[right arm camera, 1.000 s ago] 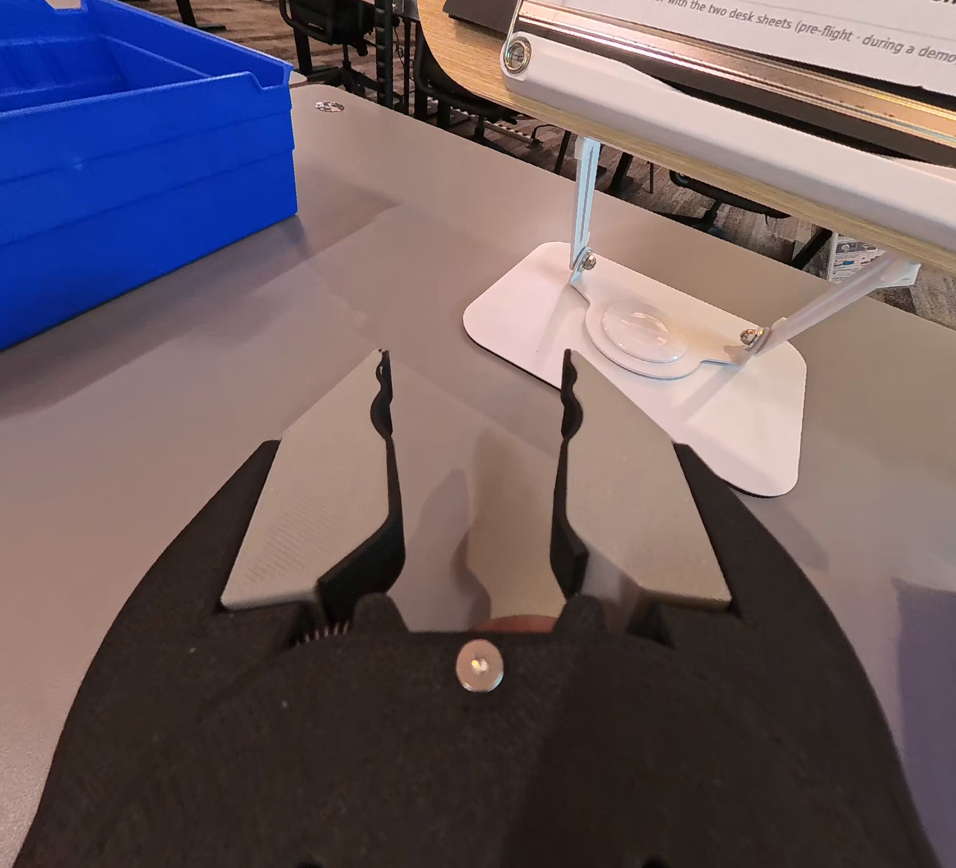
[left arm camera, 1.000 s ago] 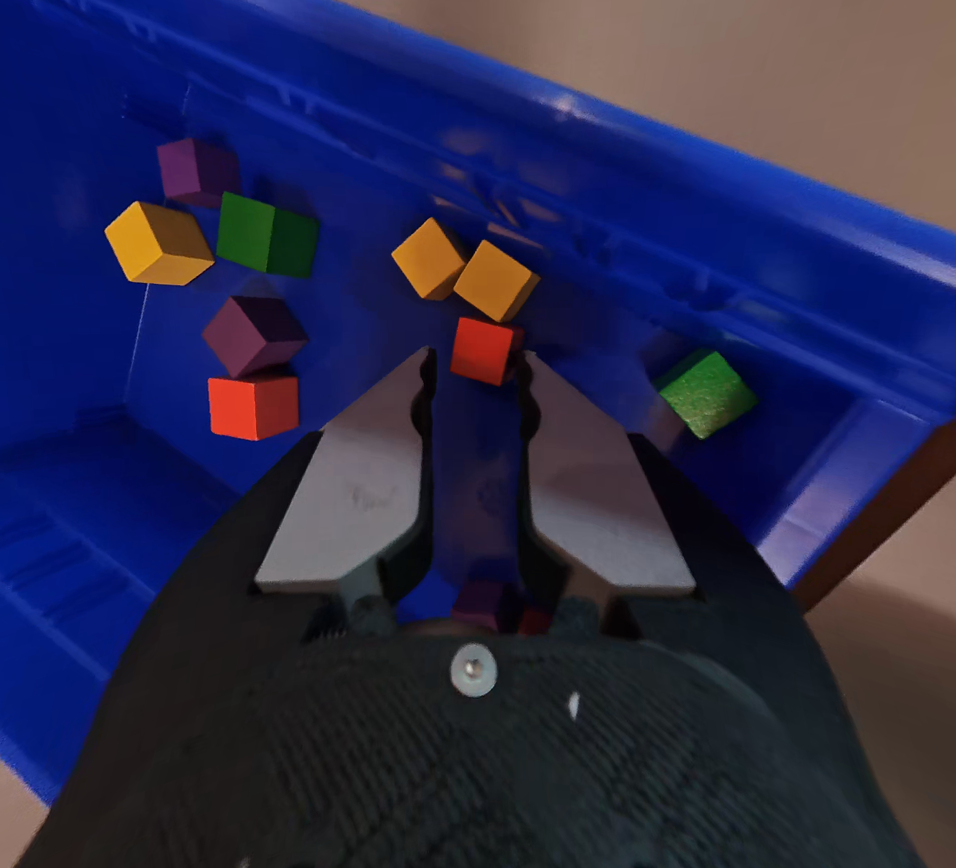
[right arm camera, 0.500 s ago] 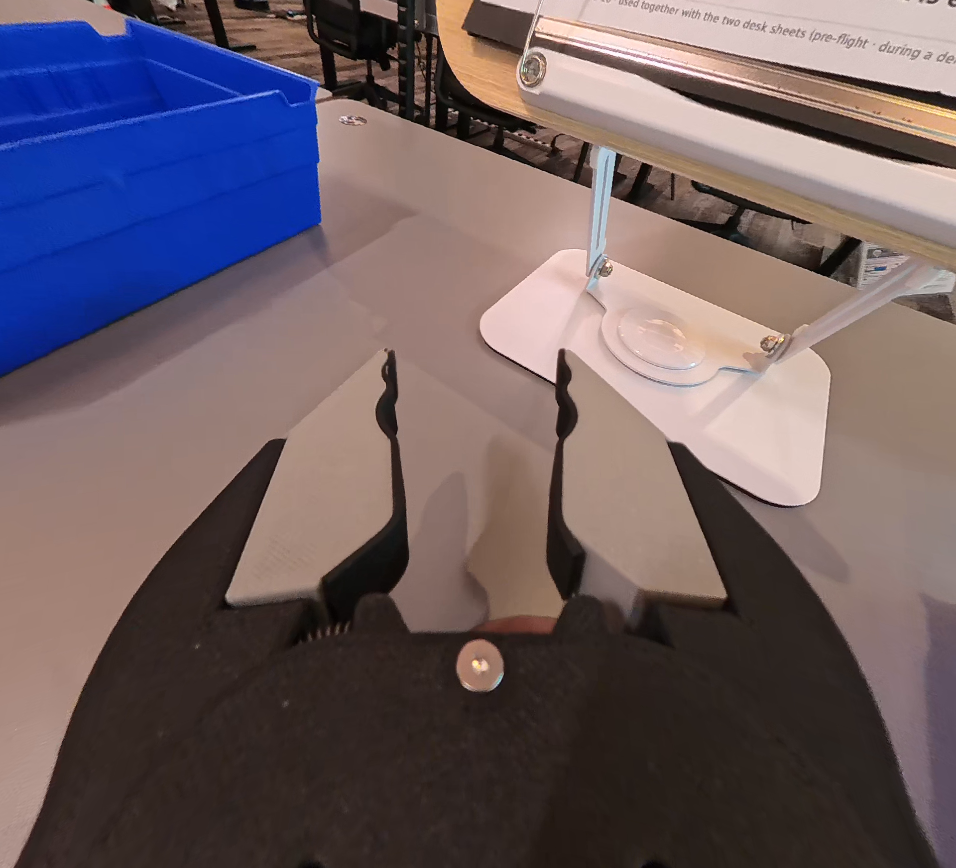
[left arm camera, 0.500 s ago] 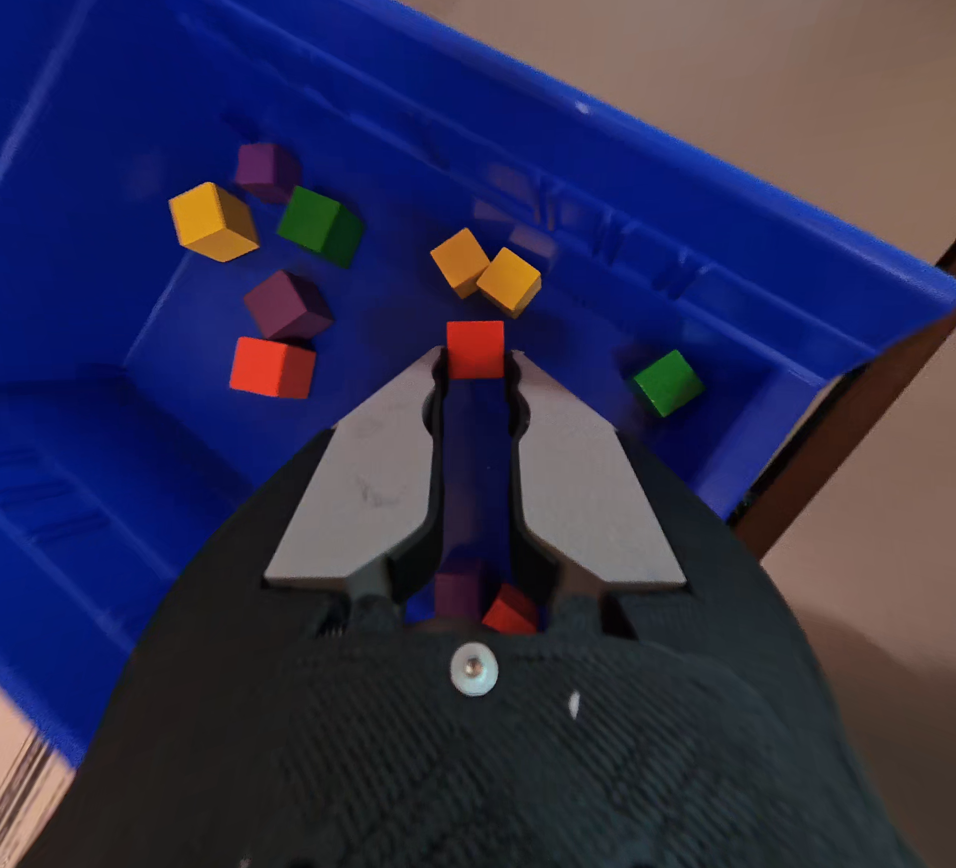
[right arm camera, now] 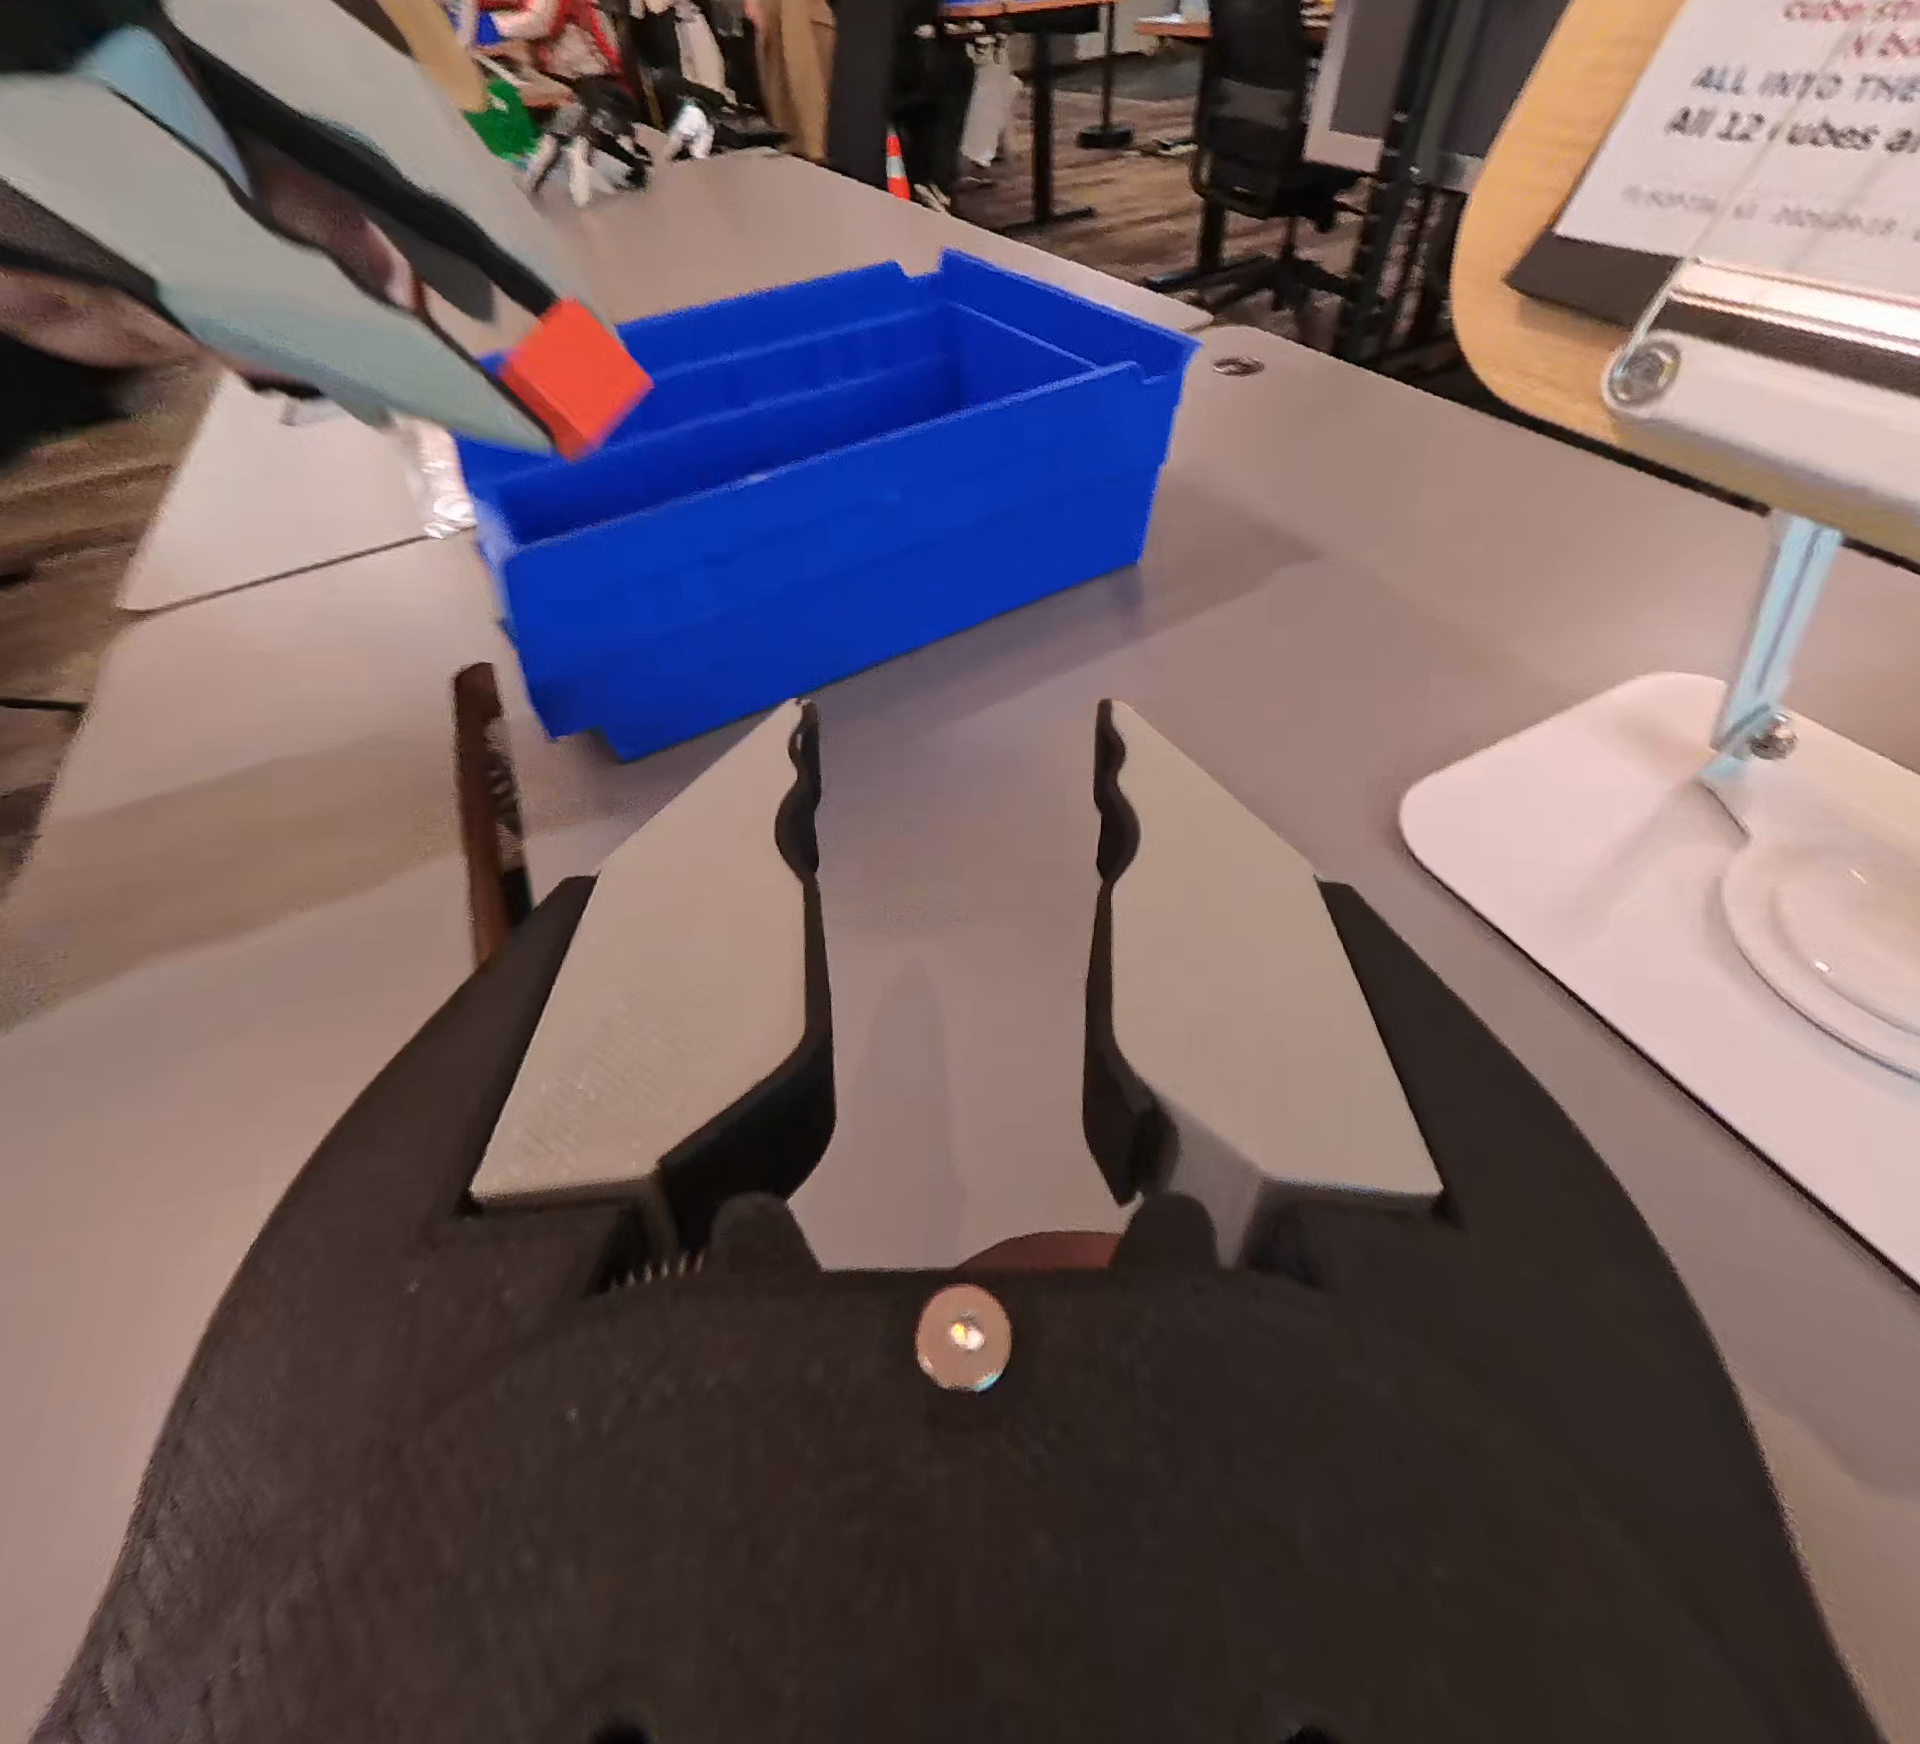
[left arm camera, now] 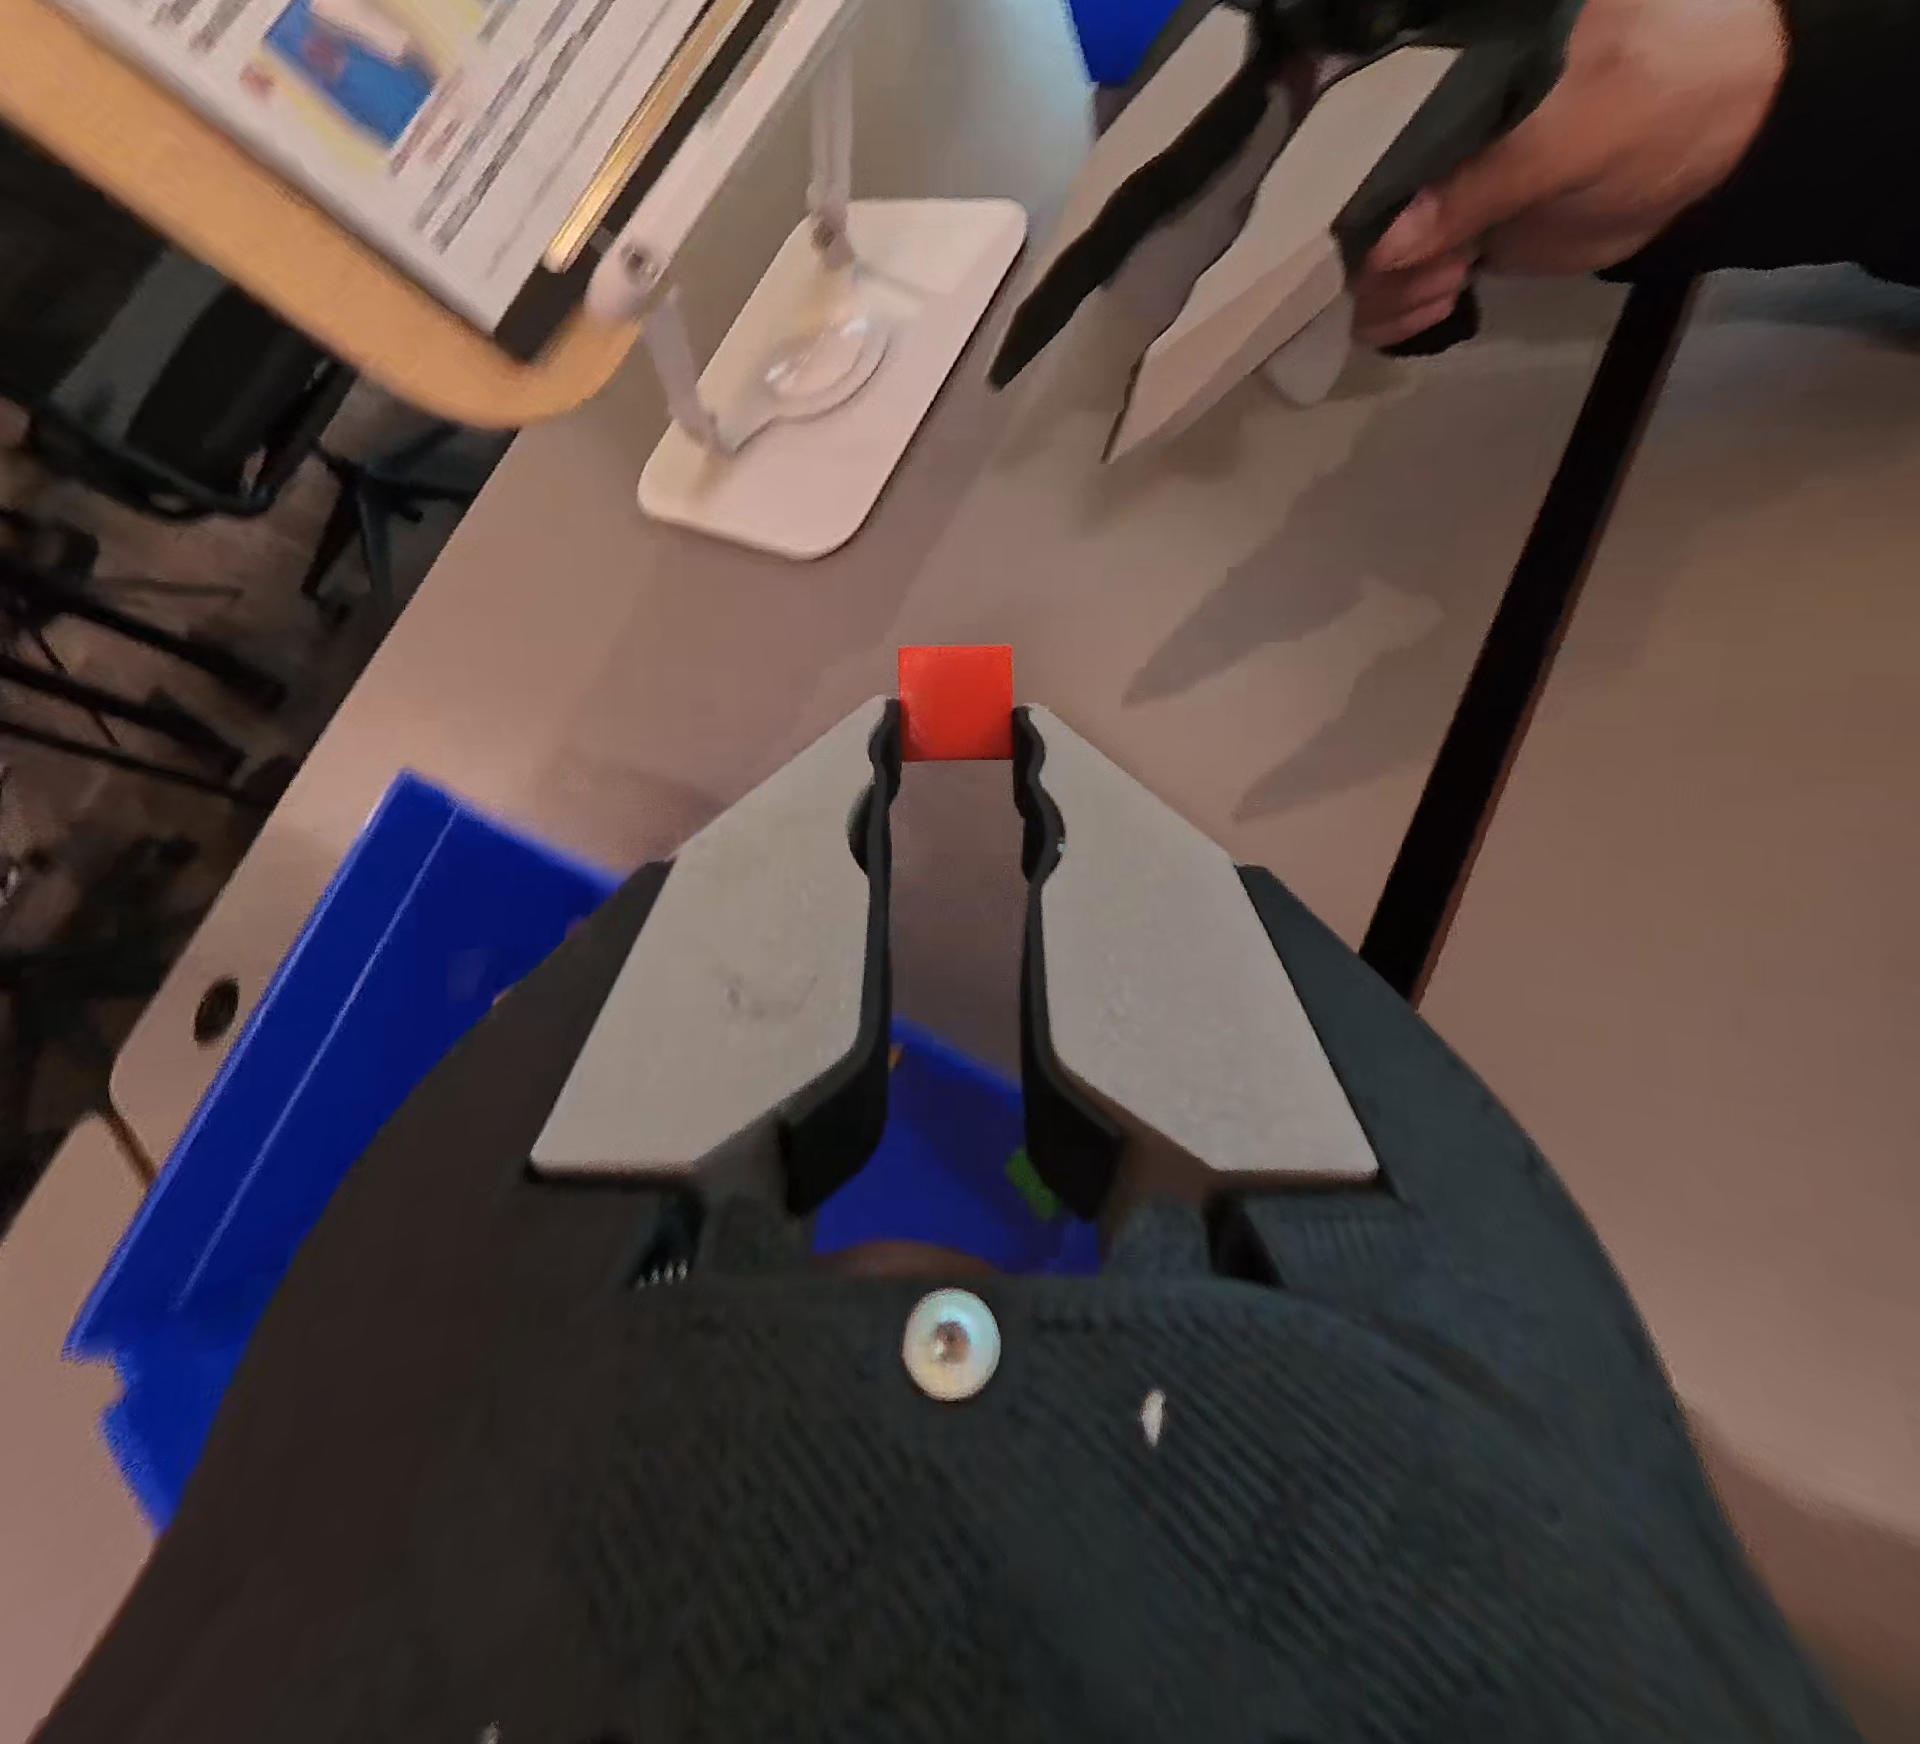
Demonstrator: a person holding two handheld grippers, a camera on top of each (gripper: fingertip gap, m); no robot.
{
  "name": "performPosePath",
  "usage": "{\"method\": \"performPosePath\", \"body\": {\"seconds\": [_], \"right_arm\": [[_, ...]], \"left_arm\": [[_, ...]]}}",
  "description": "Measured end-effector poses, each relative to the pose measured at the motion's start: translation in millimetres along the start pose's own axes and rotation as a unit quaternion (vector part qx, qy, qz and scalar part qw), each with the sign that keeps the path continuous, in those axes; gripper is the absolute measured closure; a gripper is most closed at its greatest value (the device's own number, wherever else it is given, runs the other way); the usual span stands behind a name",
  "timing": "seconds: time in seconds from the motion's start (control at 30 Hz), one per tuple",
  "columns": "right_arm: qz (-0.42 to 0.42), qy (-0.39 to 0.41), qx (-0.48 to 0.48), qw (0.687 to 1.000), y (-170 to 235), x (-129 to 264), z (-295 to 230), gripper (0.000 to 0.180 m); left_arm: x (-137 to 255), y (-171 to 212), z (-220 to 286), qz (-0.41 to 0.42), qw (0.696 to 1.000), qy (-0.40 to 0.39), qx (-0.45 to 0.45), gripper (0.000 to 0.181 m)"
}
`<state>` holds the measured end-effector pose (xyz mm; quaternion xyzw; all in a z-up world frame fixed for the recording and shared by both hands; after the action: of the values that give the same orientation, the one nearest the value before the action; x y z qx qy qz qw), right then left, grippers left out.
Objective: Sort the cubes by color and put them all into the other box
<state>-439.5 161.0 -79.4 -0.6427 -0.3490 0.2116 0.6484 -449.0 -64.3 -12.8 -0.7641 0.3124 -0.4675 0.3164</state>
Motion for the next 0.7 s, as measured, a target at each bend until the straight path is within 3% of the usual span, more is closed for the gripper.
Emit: {"method": "performPosePath", "body": {"seconds": [0.03, 0.3, 0.43, 0.7], "right_arm": [[0.006, -0.014, -0.005, 1.000, -3.5, 3.8, -1.0, 0.130], [0.067, -0.128, -0.130, 0.981, -16.4, 42.3, 10.6, 0.138], [0.052, -0.122, -0.190, 0.973, -10.9, 47.8, 25.0, 0.140], [-0.030, -0.092, -0.175, 0.980, 10.1, 27.9, 23.8, 0.138]], "left_arm": [[-10.3, -9.8, 8.6, 0.011, 1.000, 0.006, -0.014, 0.162], [-89.9, -32.6, 40.0, 0.042, 0.992, -0.087, -0.081, 0.162], [-108.7, -28.3, 49.7, 0.077, 0.987, -0.115, -0.079, 0.162], [-117.1, -8.3, 58.0, 0.058, 0.990, -0.096, -0.081, 0.162]]}}
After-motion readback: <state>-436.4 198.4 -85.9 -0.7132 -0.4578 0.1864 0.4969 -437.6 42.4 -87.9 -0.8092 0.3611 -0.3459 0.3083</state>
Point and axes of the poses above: each gripper's, where its closed fingertips meet, x back along the fingers, y out of its underside, z = x × y across the jaws, the point moved 9 cm from there along x, back along the fingers, and after that the axes turned 2 degrees about z, right-handed, at the moved point
